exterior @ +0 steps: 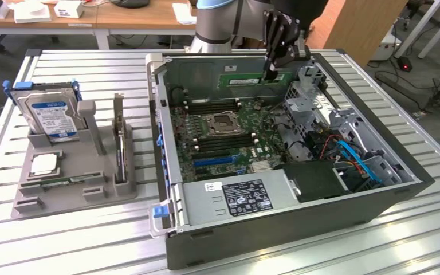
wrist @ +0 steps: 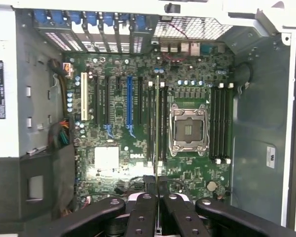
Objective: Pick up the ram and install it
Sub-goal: 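Pick up the ram and move it above insertion slot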
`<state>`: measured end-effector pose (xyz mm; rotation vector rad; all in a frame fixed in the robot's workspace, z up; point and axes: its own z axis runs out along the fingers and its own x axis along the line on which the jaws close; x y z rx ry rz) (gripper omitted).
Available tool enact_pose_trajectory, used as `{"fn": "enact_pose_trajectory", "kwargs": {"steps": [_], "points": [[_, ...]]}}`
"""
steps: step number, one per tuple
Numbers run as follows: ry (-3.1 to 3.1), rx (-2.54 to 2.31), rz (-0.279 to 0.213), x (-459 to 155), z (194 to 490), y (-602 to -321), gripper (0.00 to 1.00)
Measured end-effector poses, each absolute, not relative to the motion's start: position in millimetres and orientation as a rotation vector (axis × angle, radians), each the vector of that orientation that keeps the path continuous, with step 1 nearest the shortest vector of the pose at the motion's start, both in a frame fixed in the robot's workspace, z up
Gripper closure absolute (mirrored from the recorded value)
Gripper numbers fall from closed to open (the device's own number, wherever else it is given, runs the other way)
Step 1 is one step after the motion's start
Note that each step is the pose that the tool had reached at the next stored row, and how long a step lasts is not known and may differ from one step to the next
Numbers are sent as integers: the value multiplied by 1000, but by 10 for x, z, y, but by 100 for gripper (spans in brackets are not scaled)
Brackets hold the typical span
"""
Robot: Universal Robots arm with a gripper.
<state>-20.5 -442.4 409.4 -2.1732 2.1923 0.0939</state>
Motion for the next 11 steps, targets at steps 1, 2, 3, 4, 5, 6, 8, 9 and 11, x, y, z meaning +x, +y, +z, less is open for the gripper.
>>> {"fn": "enact_pose_trajectory", "kwargs": {"steps": [1,2,3,4,5,6,8,9,11], "points": [[2192,-2173,94,-206,4093,-4405,89],[2192,-2173,94,-207,4092,-4387,89],[2192,-2173,94,-208,4090,-4368,89],[2192,-2173,94,-210,4089,-4349,89],[2192,-2173,94,-211,4087,-4330,89],[2192,-2173,94,-213,4085,-4311,89],[2192,-2173,94,-216,4081,-4270,89],[2192,-2173,94,-218,4080,-4252,89],[2192,-2173,94,-222,4076,-4217,89]]}}
